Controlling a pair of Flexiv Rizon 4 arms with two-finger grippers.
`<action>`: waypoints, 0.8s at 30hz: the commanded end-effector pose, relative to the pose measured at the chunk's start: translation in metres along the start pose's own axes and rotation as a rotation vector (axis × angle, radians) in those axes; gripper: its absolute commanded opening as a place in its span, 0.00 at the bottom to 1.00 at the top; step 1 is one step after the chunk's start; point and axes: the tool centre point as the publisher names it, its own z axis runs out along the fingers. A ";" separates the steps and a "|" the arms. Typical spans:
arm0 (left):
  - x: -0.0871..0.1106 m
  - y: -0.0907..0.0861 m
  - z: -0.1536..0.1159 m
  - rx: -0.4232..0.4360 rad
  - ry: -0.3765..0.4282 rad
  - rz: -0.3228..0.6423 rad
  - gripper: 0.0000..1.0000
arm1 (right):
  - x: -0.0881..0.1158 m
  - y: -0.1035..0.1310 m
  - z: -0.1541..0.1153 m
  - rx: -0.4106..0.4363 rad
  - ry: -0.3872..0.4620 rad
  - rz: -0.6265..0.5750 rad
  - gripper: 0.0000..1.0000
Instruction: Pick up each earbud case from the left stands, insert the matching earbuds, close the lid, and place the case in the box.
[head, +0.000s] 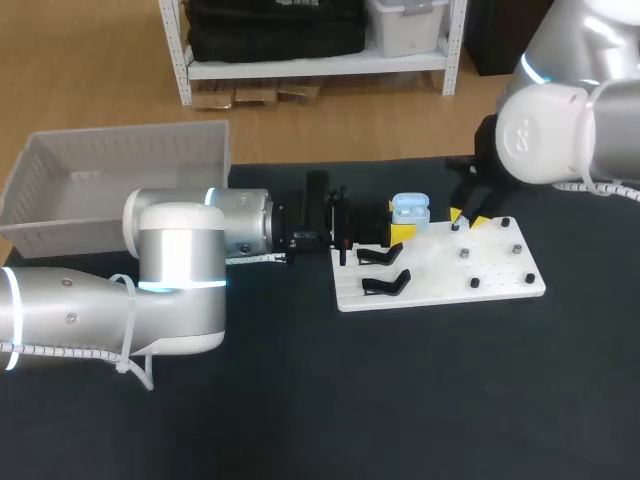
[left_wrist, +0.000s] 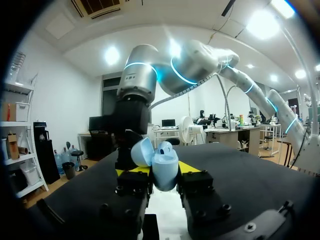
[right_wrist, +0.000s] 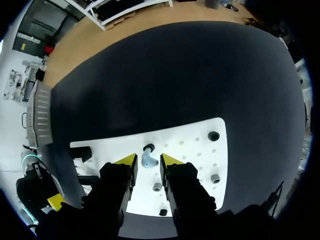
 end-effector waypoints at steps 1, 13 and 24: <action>0.001 0.001 0.000 0.000 -0.002 0.001 0.00 | -0.001 0.000 0.001 0.001 0.003 0.002 0.28; 0.001 0.001 0.000 0.000 -0.002 0.001 0.00 | 0.000 -0.002 0.004 0.003 0.008 0.006 0.25; 0.001 0.001 0.000 0.000 -0.002 0.001 0.00 | 0.003 -0.001 -0.002 0.006 0.001 0.007 0.00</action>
